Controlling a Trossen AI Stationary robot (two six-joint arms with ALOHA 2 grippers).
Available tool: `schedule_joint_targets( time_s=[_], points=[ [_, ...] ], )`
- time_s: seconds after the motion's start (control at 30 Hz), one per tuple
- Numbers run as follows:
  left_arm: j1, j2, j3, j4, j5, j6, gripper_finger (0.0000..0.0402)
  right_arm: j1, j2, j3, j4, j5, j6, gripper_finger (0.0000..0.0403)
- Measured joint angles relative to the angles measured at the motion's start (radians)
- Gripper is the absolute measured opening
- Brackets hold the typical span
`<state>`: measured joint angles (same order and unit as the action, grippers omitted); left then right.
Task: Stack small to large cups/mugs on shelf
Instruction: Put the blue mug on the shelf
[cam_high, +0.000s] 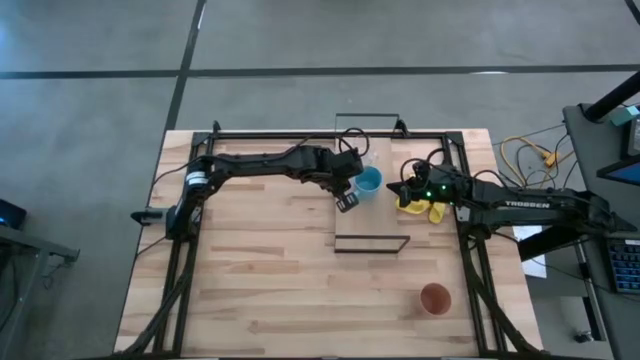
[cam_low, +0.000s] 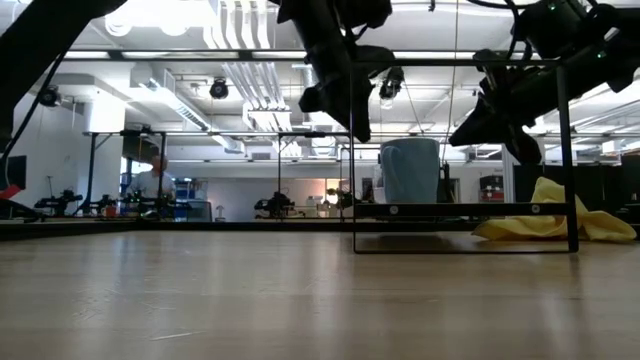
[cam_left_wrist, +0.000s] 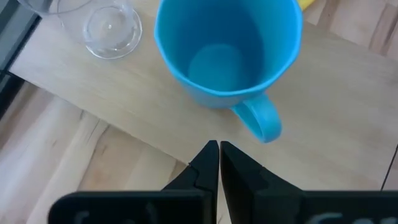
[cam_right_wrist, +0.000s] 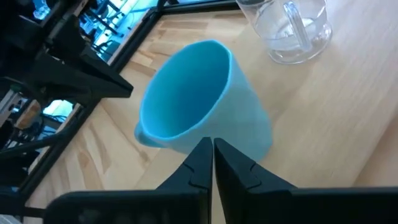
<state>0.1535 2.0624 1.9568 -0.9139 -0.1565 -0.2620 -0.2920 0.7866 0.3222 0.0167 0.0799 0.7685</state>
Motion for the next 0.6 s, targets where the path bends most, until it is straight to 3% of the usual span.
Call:
schedule_joint_targets(
  time_s=[0.33, 0.6],
  points=[
    [-0.003, 0.002, -0.120, 0.143, 0.080, -0.051, 0.0000, 0.000, 0.043, 0.000, 0.012, 0.000, -0.001, 0.0009],
    [-0.011, 0.003, -0.131, 0.215, 0.104, -0.073, 0.0000, -0.001, 0.067, 0.000, 0.034, 0.036, -0.001, 0.0009]
  ],
)
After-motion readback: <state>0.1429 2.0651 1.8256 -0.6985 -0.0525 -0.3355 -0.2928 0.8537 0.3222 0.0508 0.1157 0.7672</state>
